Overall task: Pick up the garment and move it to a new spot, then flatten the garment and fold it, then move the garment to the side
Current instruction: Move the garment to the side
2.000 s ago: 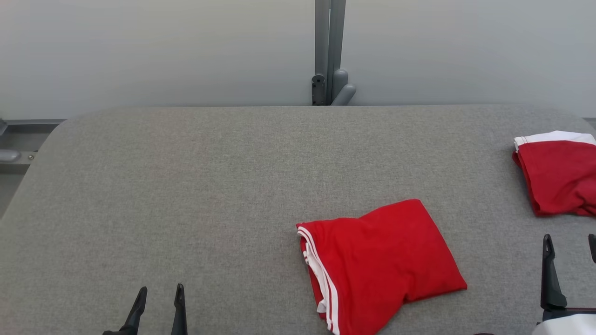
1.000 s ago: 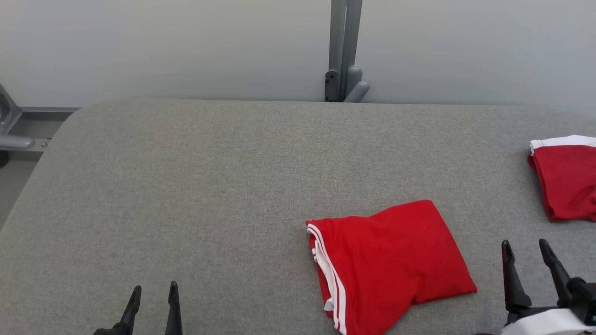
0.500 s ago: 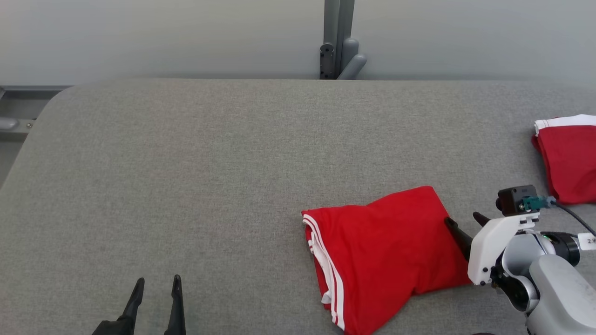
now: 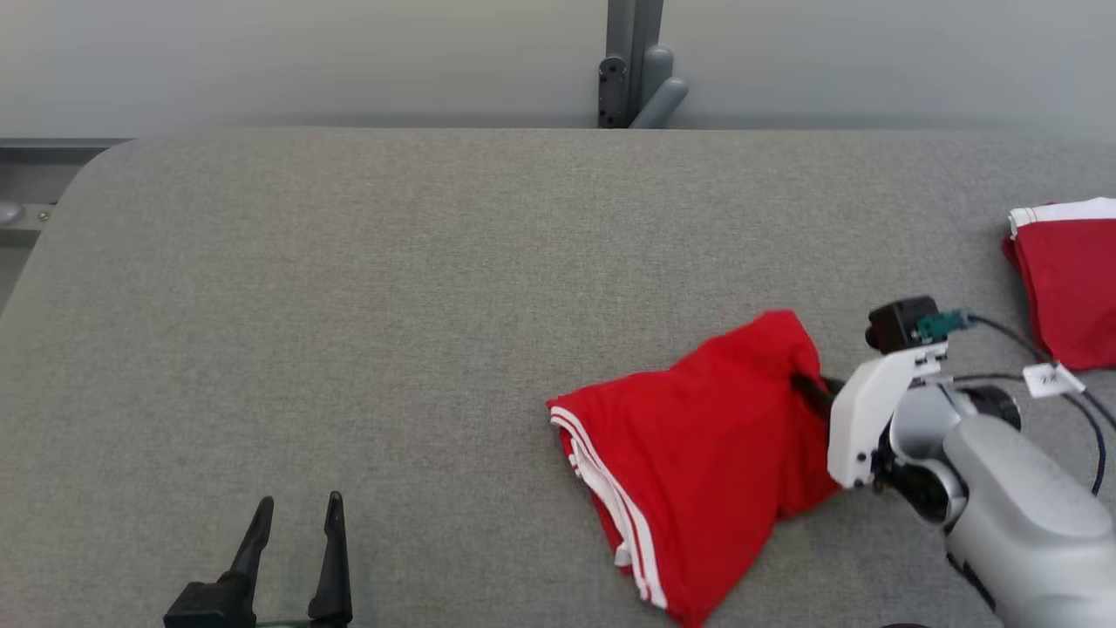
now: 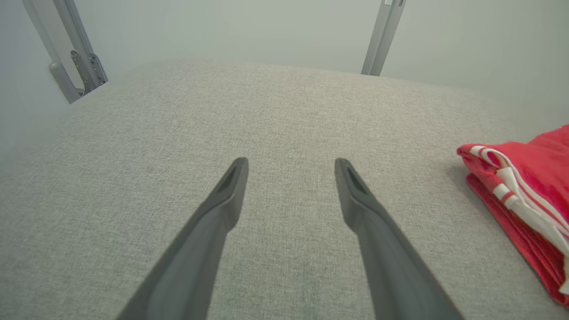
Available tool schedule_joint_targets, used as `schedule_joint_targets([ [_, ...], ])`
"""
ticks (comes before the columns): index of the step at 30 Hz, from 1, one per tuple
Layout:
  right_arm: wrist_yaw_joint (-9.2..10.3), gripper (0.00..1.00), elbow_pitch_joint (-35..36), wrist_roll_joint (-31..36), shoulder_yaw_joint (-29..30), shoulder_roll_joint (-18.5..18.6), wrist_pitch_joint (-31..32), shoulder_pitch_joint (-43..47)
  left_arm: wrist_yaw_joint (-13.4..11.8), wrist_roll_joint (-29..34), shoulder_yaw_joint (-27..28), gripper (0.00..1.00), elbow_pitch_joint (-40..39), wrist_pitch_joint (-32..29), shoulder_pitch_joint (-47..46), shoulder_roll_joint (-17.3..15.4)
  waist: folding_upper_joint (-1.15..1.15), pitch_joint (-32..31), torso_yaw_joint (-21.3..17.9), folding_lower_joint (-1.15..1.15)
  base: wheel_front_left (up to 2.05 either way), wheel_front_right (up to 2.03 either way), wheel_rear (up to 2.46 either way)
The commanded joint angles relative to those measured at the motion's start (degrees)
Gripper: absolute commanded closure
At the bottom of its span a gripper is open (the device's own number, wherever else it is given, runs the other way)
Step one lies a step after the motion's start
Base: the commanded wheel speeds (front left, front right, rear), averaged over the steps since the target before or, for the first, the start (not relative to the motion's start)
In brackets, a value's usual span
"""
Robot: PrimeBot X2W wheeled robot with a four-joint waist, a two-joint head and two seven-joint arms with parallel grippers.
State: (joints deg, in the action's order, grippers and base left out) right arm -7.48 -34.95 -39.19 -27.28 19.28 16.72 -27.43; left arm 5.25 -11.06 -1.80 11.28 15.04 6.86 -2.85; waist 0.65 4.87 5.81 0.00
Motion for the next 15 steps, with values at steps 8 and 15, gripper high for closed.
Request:
schedule_joint_targets([
  [8, 0.01, 1.0, 0.13, -0.66, 1.85, 5.78, -0.92, -15.12, 0.21, 0.18, 0.42, 0.0, -2.48, 0.15, -3.68, -0.11, -0.65, 5.28, -7.86, 0.0, 0.0, 0.0, 0.0],
  [15, 0.01, 1.0, -3.69, 2.71, 7.84, 7.98, 1.3, -23.4, 0.85, 1.1, -0.94, 0.0, -2.61, 0.16, -6.15, -0.12, -0.65, 8.42, -11.58, 0.0, 0.0, 0.0, 0.0],
])
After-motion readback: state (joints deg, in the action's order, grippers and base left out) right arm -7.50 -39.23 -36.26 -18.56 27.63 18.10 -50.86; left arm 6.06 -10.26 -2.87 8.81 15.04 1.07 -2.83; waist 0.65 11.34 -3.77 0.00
